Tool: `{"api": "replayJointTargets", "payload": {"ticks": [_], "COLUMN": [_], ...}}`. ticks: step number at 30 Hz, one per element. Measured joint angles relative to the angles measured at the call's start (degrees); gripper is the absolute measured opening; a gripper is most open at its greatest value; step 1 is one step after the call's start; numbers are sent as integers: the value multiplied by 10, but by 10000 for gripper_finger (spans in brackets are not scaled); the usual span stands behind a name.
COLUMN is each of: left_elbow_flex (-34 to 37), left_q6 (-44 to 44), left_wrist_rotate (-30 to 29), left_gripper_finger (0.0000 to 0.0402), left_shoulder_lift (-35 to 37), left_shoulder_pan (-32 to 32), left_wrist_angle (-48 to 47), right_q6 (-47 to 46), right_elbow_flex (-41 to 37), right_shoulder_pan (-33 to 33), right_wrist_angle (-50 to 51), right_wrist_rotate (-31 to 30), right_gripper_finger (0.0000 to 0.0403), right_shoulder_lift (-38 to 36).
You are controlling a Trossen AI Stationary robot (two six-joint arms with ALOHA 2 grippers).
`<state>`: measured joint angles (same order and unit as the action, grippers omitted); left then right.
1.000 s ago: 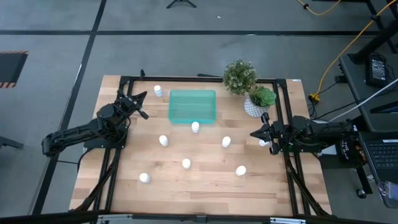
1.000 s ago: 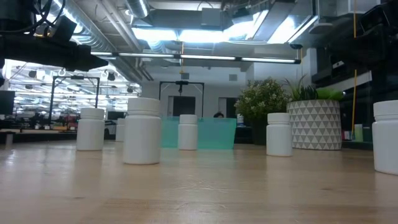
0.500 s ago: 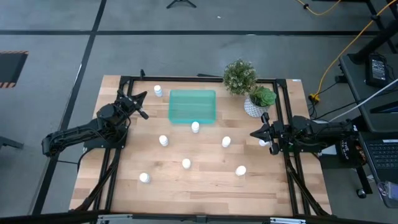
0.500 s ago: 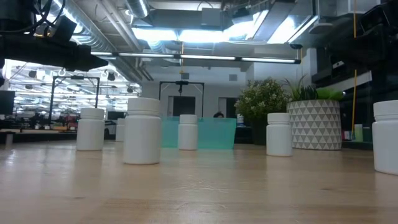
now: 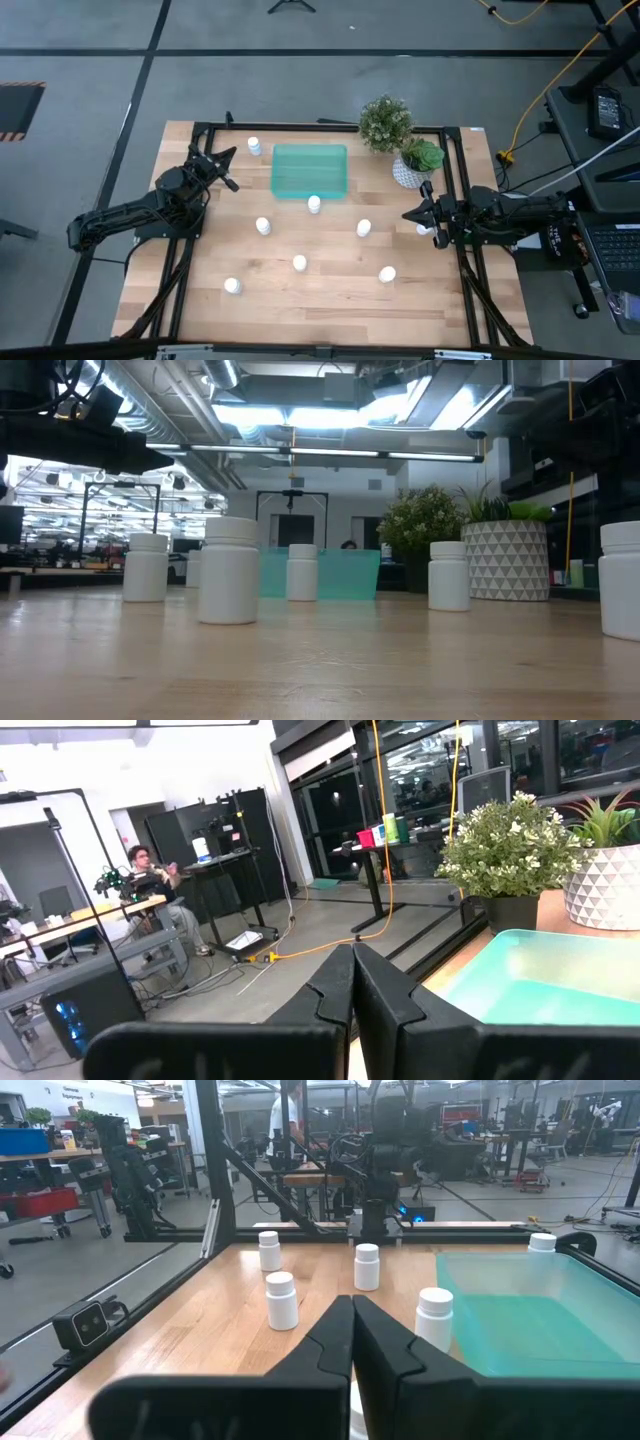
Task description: Pick and place pill bottles into a basket
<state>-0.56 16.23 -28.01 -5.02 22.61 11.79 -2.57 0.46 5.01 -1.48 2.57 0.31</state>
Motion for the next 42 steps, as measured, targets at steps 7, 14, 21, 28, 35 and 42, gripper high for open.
{"api": "replayJointTargets", "payload": {"ticks": [7, 14, 21, 28, 35, 42], "left_elbow_flex": [0, 0, 0, 0, 0, 0], "left_q6": [0, 0, 0, 0, -59, -126], "left_wrist_rotate": [0, 0, 0, 0, 7, 62], "left_gripper_finger": [4, 4, 4, 4, 4, 4], "left_shoulder_lift": [0, 0, 0, 0, 0, 0], "left_shoulder_pan": [0, 0, 0, 0, 0, 0], "left_wrist_angle": [0, 0, 0, 0, 0, -10], "right_q6": [0, 0, 0, 0, 0, 0], "right_elbow_flex": [0, 0, 0, 0, 0, 0], "right_shoulder_pan": [0, 0, 0, 0, 0, 0], "right_wrist_angle": [0, 0, 0, 0, 0, 0], "right_wrist_rotate": [0, 0, 0, 0, 0, 0], "right_gripper_finger": [10, 10, 10, 10, 10, 10], "right_shoulder_lift": [0, 0, 0, 0, 0, 0]}}
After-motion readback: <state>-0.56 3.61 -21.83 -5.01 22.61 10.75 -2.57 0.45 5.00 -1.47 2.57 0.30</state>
